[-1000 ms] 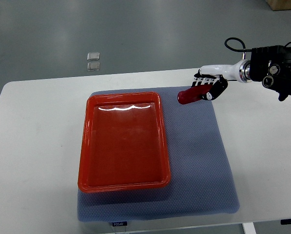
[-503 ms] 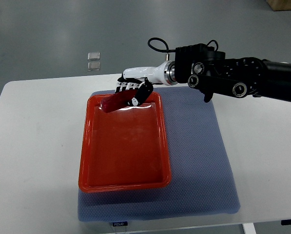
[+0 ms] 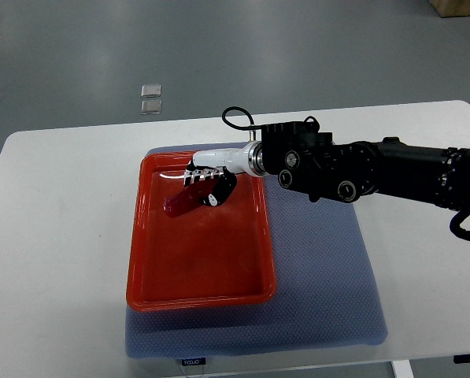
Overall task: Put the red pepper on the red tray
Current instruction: 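Carry the pepper over the red tray and lower it inside, then open the right hand, release the pepper, and raise the hand away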
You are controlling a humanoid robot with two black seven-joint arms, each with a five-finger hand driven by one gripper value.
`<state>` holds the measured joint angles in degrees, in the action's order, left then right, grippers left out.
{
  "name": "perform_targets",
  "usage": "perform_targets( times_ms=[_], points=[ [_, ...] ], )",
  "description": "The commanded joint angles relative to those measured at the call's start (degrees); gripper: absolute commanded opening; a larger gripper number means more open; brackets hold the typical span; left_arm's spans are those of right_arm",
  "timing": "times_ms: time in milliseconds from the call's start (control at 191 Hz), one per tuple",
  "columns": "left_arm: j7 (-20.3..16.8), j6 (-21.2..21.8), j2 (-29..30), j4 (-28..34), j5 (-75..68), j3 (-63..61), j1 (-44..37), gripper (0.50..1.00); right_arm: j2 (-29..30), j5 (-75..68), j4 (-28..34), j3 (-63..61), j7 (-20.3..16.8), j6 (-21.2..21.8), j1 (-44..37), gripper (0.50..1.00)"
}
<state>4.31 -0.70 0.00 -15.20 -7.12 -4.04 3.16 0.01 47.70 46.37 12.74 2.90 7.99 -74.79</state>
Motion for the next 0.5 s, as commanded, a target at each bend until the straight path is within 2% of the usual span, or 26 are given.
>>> perform_targets(
  times_ms=[0, 194, 319, 366, 455, 497],
  points=[
    [0.0, 0.0, 0.0, 0.0, 0.0, 0.0, 0.0, 1.0, 0.0, 0.2, -0.1, 0.0, 0.0, -0.2, 1.2, 0.549],
    [0.0, 0.0, 0.0, 0.0, 0.0, 0.0, 0.0, 1.0, 0.0, 0.3, -0.1, 0.0, 0.0, -1.0, 2.5, 0.574],
    [0.0, 0.0, 0.0, 0.0, 0.0, 0.0, 0.0, 1.0, 0.0, 0.3, -0.1, 0.0, 0.0, -1.0, 3.1, 0.613],
    [0.0, 0.0, 0.0, 0.0, 0.1, 0.0, 0.0, 1.0, 0.0, 0.2, -0.1, 0.0, 0.0, -0.7, 3.2, 0.641],
    [0.0, 0.0, 0.0, 0.1, 0.1, 0.0, -0.1, 1.0, 0.0, 0.2, -0.1, 0.0, 0.0, -0.6, 3.2, 0.648],
    [0.0, 0.0, 0.0, 0.0, 0.1, 0.0, 0.0, 1.0, 0.0, 0.2, -0.1, 0.0, 0.0, -0.4, 3.2, 0.674]
  ],
)
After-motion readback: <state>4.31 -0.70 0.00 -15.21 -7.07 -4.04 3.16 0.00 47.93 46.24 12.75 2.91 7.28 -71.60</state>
